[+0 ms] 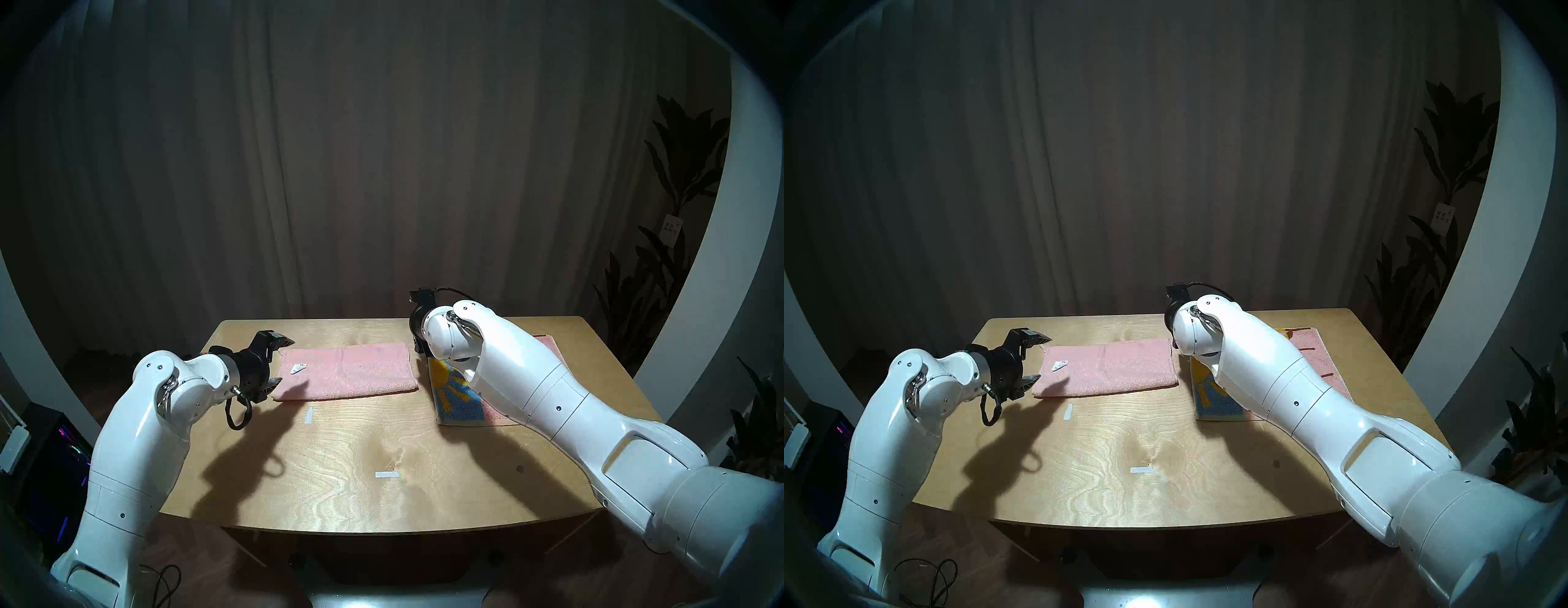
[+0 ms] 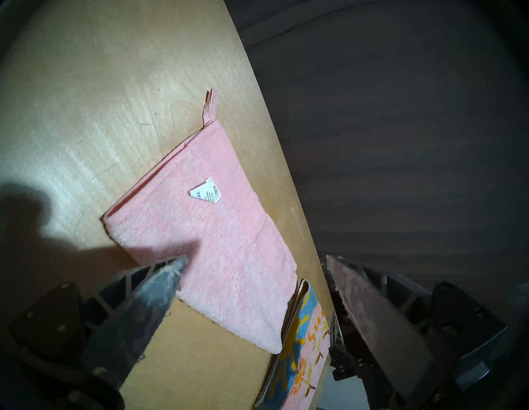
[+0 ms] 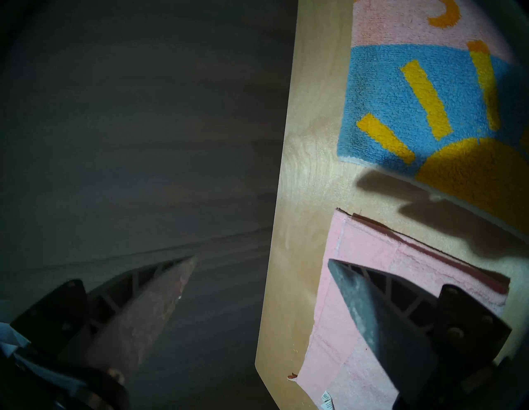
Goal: Fold each towel twice and stack them on table
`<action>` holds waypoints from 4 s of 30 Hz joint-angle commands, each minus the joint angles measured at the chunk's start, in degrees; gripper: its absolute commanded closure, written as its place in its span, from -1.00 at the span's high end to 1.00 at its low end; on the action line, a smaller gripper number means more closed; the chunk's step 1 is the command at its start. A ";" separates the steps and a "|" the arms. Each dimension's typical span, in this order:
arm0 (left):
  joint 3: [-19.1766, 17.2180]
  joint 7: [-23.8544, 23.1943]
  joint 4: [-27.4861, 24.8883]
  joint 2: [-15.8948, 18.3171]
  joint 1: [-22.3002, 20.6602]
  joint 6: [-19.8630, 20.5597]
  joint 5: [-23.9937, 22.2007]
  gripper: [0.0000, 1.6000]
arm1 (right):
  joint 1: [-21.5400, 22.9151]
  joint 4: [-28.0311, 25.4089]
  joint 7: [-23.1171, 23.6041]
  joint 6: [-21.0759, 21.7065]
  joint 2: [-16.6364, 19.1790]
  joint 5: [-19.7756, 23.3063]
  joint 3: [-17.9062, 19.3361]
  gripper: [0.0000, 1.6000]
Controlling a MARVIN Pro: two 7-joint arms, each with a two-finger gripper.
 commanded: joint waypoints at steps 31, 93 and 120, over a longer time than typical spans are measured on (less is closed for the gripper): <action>-3.69 -14.34 -10.88 -8.59 15.38 -16.85 15.12 1.00 | -11.07 -28.41 8.79 3.58 22.42 -7.65 -1.00 1.00; 5.59 -11.41 7.28 -10.65 0.87 -20.55 22.74 1.00 | -16.46 -31.62 18.86 -6.35 23.52 -9.55 1.57 1.00; 8.15 -11.44 16.69 -11.54 -5.01 -21.36 24.71 -0.39 | -16.22 -31.26 18.87 -7.28 24.42 -9.09 2.14 1.00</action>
